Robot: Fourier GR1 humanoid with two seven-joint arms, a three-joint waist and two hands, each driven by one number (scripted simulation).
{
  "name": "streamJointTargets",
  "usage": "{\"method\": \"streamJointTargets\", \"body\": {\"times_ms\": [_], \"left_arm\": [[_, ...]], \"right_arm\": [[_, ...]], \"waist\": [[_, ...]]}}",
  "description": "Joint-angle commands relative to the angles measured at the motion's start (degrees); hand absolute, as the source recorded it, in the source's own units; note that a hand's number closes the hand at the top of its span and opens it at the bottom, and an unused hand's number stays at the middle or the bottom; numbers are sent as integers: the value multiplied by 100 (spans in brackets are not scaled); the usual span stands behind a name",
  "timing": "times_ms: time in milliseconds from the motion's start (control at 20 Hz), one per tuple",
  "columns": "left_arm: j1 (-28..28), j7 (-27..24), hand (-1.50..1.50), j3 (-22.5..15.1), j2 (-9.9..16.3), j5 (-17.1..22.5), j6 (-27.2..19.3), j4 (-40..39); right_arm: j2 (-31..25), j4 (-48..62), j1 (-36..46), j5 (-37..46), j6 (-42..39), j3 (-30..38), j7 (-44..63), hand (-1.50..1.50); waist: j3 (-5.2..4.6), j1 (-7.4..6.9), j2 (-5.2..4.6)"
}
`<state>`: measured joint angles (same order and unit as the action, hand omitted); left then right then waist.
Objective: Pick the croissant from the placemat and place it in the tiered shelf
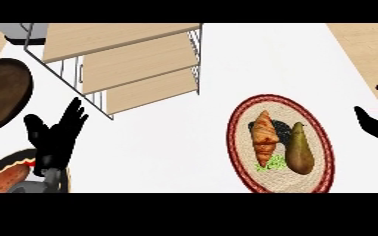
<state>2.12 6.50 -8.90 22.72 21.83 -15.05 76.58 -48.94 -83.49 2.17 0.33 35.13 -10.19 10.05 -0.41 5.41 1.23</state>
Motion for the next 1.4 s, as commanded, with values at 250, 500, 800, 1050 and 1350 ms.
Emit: {"method": "streamJointTargets", "body": {"times_ms": [250,500,800,1050,1350], "left_arm": [[-277,415,0,-35,32,160,178,39],[42,701,0,-168,-17,128,242,134],[155,387,0,-309,-224,-24,389,-153],[354,639,0,-263,-82,1,470,-56],[294,697,0,-326,-176,3,483,-47]], "right_arm": [[-1209,-3008,-1462,466,-326,-476,2074,-150],[-1529,-4324,-1418,1057,-523,-946,3966,-150],[-1837,-4799,-384,1287,-1343,-1043,6364,-150],[-1395,-4210,303,1780,-1630,-1350,7114,-150],[-792,-3574,490,2392,-1940,-1919,7508,-150]], "waist": [[-3,-193,-18],[8,-421,-84],[1,-673,-163],[3,-859,-192],[9,-857,-176]]}}
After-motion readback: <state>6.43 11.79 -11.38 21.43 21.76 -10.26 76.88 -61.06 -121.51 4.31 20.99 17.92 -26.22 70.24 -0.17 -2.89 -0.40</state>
